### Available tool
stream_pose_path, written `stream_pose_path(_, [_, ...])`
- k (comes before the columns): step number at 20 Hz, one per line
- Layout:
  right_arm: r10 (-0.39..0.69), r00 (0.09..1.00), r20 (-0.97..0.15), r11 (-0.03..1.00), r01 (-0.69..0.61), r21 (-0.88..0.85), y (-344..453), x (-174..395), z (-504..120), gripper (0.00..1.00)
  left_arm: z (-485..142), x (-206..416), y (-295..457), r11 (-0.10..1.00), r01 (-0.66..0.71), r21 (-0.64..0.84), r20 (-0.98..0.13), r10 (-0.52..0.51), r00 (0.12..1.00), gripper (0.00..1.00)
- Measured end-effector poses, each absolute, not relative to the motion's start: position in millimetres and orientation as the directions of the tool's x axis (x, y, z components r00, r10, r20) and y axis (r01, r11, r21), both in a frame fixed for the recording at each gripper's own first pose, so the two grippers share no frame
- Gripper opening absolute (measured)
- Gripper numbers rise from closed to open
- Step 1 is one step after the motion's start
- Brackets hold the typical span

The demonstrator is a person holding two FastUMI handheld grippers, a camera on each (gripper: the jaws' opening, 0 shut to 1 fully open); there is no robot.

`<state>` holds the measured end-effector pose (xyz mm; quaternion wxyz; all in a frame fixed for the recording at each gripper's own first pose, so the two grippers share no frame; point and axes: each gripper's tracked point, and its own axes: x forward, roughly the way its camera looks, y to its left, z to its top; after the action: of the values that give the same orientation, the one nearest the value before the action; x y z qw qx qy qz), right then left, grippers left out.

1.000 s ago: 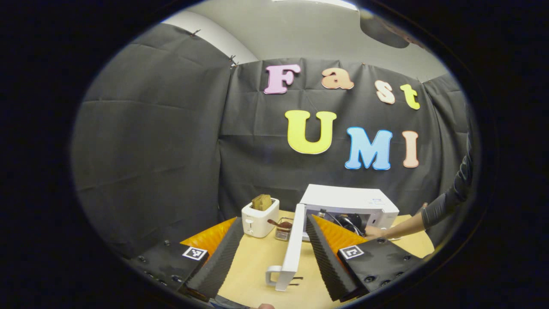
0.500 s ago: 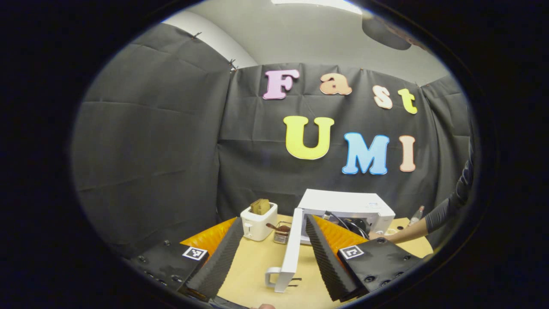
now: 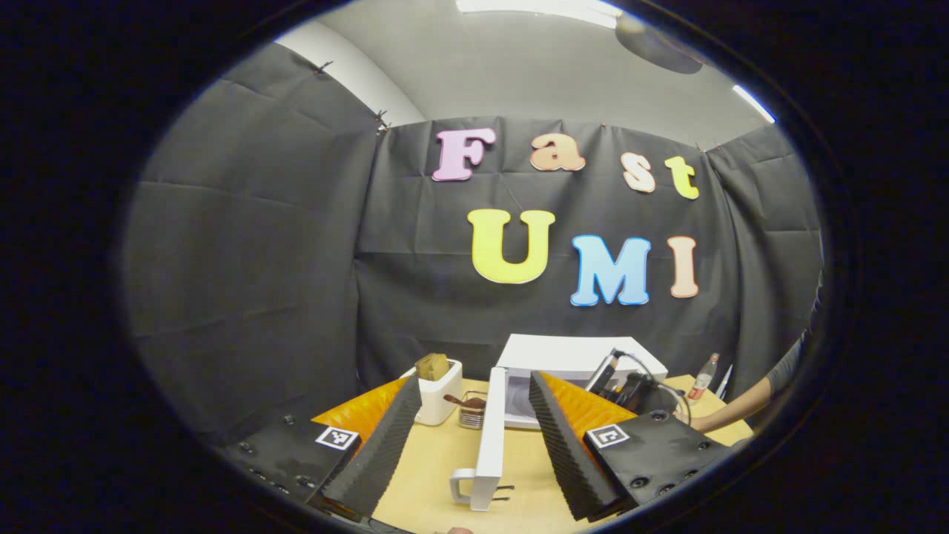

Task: Open the microwave oven with the left hand, put the food in, and close the microwave oven.

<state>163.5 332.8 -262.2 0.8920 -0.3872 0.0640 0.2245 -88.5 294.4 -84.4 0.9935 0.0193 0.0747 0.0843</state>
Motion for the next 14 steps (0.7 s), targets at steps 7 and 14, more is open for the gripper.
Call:
stream_pose_path(7, [0.314,0.930,-0.191,0.843,-0.365,-0.394,285.7,100.6,-176.4,0.96,-109.0,-72.6,295.4,0.995,-0.098,-0.007,-0.148,0.096,0.984,0.96])
stream_pose_path(14, [0.238,0.971,-0.029,0.944,-0.238,-0.229,240.5,53.3,-86.1,0.97,-112.2,-65.8,297.4,0.997,-0.064,-0.037,-0.116,0.060,0.991,0.94])
